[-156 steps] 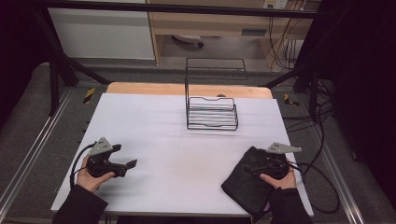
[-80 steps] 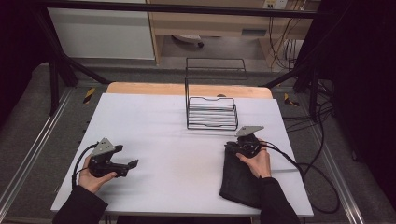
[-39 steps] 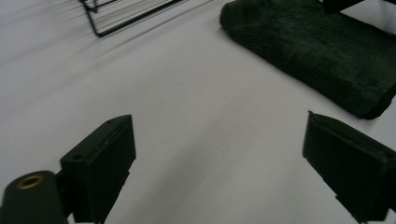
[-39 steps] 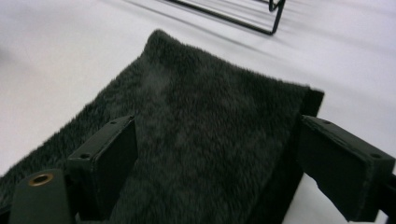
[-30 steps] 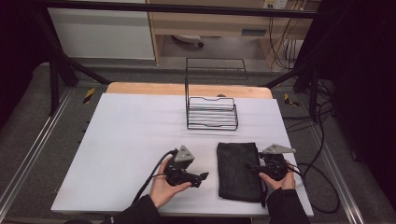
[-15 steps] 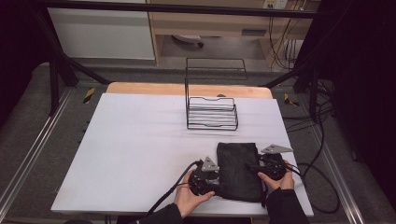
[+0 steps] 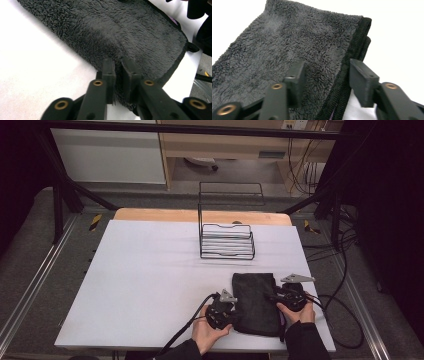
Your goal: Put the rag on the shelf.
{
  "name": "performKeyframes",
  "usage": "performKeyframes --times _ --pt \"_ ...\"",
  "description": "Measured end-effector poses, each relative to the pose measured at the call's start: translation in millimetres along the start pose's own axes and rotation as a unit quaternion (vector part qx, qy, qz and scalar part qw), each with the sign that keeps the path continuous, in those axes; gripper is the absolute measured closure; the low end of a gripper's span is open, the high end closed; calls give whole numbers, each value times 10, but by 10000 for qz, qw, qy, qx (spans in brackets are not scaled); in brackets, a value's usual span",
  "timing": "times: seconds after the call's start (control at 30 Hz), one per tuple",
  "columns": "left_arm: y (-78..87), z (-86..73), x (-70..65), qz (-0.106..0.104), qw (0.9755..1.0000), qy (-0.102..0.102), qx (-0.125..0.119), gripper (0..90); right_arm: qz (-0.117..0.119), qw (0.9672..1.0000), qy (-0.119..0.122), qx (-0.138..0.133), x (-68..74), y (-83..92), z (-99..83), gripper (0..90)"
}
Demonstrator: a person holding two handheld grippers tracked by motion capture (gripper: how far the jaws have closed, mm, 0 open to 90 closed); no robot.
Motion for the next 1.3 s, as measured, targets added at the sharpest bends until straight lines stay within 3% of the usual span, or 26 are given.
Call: performKeyframes --times 0.07,0.23,0.43,0.67,0.97,1.03,1.2,1.3 --pt "7 1 0 -4 10000 -1 0 840 127 9999 -54 29 26 -1 0 616" --pt "122 10 33 98 9997 -204 27 852 184 9998 41 61 88 -11 10 718" --pt "362 -58 165 324 9988 -350 104 856 374 9992 138 39 243 -85 27 720" --pt "647 -306 308 465 9979 -341 277 857 583 9972 471 64 621 -269 65 718" --pt "989 -624 411 603 9975 -227 305 855 958 9930 672 163 1097 -426 33 709" --pt "977 -659 410 569 9980 -168 223 851 931 9925 774 169 1144 -454 30 705" --pt "966 -667 420 544 9980 -241 204 805 867 9926 843 71 1122 -436 36 632" --pt "1004 -652 460 627 9975 -280 158 674 768 9932 873 -46 1064 -399 63 545"
Point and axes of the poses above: each handheld gripper's, and its own axes: y roughly backward along the jaws, z roughly out of its top, x roughly to its left, the point moved 10 cm from there along -y, roughly forward along the jaws, and after that the axes turned 15 degrees about -y, right-handed, at the moved point
